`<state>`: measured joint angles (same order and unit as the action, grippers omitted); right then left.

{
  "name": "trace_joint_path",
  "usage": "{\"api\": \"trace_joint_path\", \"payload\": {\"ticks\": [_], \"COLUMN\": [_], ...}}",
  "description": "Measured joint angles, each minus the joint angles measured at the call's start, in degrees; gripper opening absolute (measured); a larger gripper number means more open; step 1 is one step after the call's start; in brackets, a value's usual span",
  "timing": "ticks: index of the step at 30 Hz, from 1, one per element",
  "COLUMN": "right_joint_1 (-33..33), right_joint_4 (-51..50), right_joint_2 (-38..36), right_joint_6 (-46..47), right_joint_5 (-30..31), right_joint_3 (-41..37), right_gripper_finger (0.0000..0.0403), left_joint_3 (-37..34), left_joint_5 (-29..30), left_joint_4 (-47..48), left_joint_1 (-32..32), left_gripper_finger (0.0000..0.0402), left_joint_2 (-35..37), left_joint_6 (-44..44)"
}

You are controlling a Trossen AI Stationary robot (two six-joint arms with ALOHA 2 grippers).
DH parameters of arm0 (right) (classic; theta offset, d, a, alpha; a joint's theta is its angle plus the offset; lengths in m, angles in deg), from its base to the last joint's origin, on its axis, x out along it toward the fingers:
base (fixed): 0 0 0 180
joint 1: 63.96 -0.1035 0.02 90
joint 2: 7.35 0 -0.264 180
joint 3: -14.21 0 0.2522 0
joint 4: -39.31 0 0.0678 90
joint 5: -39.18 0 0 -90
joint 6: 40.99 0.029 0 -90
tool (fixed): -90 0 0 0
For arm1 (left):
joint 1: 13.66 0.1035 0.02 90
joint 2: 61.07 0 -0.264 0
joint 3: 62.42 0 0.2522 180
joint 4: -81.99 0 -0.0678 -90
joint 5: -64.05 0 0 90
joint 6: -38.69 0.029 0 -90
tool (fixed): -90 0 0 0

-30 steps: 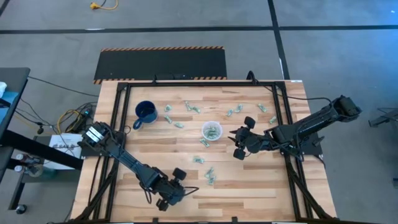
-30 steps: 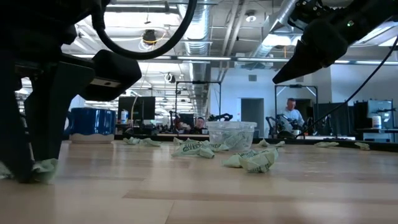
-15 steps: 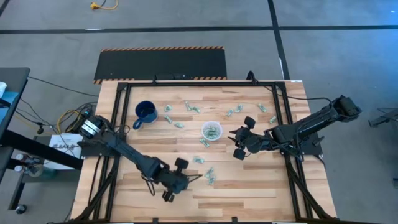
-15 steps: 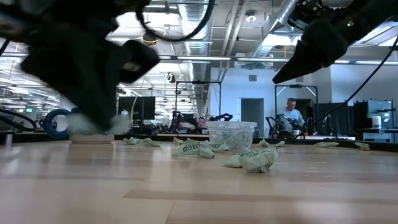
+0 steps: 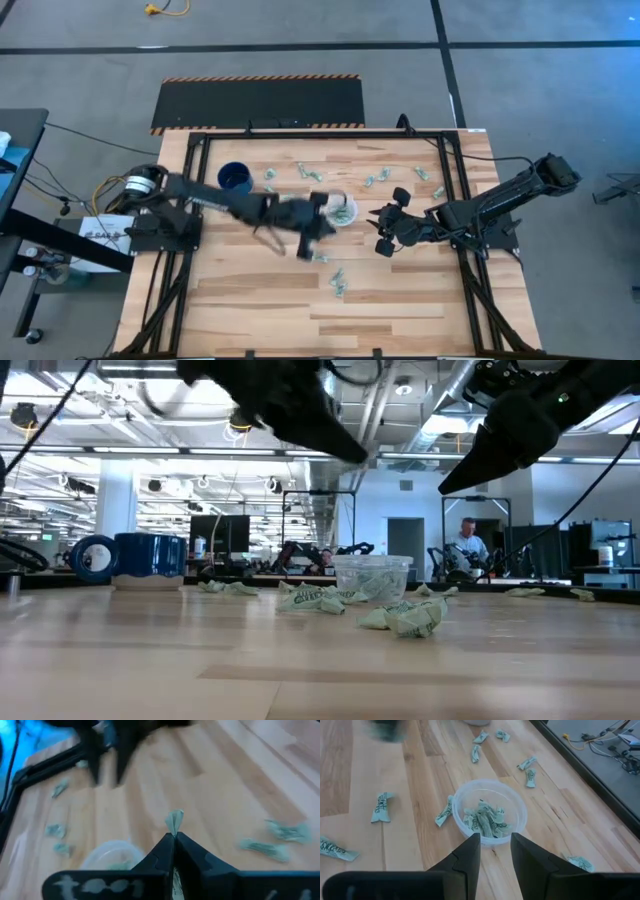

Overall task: Pick and place items into bin
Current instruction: Put the gray stevia packet into the transparent bin

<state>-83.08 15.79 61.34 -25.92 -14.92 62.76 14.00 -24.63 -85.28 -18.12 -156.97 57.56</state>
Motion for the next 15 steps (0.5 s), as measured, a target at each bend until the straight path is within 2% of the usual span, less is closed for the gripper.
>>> {"api": "trace_joint_path", "payload": {"ticks": [7,15], "right_joint_1": [0.1,0.1], "right_joint_4": [-0.2,-0.3], "right_joint_2": [0.0,0.0], "right_joint_6": [0.0,-0.1], "right_joint_5": [0.1,0.2], "right_joint_3": [0.0,0.0], "right_gripper_finger": [0.0102,0.0102], "left_joint_3": [0.1,0.0], "left_joint_5": [-15.8,-20.6], "left_joint_4": [-7.9,-12.6], "left_joint_1": [12.5,17.1], "left_gripper_finger": [0.0000,0.0000], "left_joint_2": [-2.1,-8.1], "left_joint_6": [-4.9,-11.5]}}
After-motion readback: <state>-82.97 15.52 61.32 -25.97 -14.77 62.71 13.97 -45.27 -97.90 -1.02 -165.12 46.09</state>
